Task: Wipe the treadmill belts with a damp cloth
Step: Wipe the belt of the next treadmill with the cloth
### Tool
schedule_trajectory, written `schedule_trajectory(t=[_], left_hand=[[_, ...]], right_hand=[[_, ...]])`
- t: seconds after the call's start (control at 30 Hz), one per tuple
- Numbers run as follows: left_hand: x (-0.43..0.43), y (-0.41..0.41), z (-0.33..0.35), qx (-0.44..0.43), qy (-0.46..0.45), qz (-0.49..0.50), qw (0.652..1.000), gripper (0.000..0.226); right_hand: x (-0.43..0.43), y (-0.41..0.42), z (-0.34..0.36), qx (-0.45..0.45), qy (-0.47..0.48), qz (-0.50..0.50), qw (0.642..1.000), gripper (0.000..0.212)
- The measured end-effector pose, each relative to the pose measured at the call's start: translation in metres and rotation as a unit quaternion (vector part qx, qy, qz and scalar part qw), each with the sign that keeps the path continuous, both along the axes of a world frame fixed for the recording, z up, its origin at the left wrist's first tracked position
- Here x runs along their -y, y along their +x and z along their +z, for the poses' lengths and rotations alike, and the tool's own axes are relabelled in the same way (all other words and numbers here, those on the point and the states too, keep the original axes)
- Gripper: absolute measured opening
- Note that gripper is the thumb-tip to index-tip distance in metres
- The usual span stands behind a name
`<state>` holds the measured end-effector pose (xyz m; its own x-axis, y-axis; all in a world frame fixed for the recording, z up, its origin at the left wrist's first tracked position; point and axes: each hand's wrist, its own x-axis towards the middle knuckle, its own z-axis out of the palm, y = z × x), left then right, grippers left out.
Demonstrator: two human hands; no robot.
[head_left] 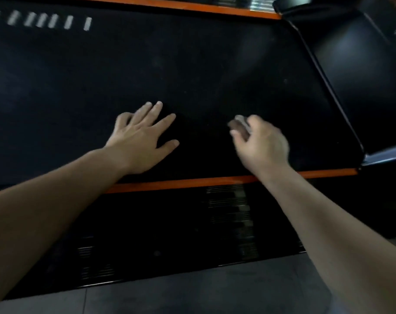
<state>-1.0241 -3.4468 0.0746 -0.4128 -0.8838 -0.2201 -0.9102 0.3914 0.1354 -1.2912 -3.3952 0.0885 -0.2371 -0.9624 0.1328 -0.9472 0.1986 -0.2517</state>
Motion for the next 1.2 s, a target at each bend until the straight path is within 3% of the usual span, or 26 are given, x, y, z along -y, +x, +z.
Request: schedule_trajectory(t=[0.1, 0.2, 0.27, 0.4, 0.47, 0.6, 0.63, 0.7, 0.8, 0.87, 1.03, 1.2], left_hand=[[0.005, 0.037, -0.005, 0.011, -0.001, 0.05, 0.999, 0.079], [-0.001, 0.05, -0.011, -0.009, 0.004, 0.061, 0.998, 0.08], [-0.002, 0.051, -0.012, -0.011, -0.004, 0.056, 0.998, 0.08], [-0.001, 0.052, -0.017, -0.02, -0.022, 0.057, 0.998, 0.078], [0.0, 0.052, -0.018, -0.026, -0.021, 0.05, 0.998, 0.079], [0.001, 0.055, -0.018, -0.036, -0.022, 0.043, 0.998, 0.079], [0.001, 0.054, -0.019, -0.035, -0.024, 0.041, 0.998, 0.079], [0.002, 0.053, -0.019, -0.031, -0.027, 0.038, 0.998, 0.078], [0.004, 0.056, -0.02, -0.023, -0.028, 0.027, 0.999, 0.078], [0.004, 0.059, -0.021, -0.026, -0.031, 0.016, 0.999, 0.078], [0.005, 0.064, -0.023, -0.032, -0.041, 0.007, 0.999, 0.078], [0.007, 0.067, -0.018, -0.016, -0.033, -0.012, 0.999, 0.076]], right_hand=[[0.032, 0.014, 0.002, -0.012, 0.017, 0.061, 0.998, 0.032], [0.058, -0.005, 0.005, -0.003, -0.006, -0.065, 0.998, 0.034], [0.055, 0.014, 0.003, -0.008, -0.021, -0.09, 0.996, 0.034], [0.027, 0.086, -0.012, 0.004, -0.027, 0.149, 0.988, 0.029], [0.031, 0.077, -0.009, -0.018, -0.015, 0.192, 0.981, 0.028], [0.067, 0.032, 0.0, -0.017, -0.008, -0.036, 0.999, 0.033], [0.066, 0.04, -0.002, -0.015, -0.025, -0.051, 0.998, 0.033], [0.049, 0.078, -0.008, -0.016, -0.057, 0.037, 0.998, 0.031], [0.024, 0.107, -0.01, 0.014, -0.008, 0.197, 0.98, 0.027], [0.033, 0.091, -0.002, 0.008, 0.016, 0.19, 0.982, 0.028], [0.03, 0.056, 0.001, -0.016, 0.0, 0.017, 1.0, 0.031], [-0.009, 0.101, 0.004, 0.017, 0.038, 0.113, 0.993, 0.026]])
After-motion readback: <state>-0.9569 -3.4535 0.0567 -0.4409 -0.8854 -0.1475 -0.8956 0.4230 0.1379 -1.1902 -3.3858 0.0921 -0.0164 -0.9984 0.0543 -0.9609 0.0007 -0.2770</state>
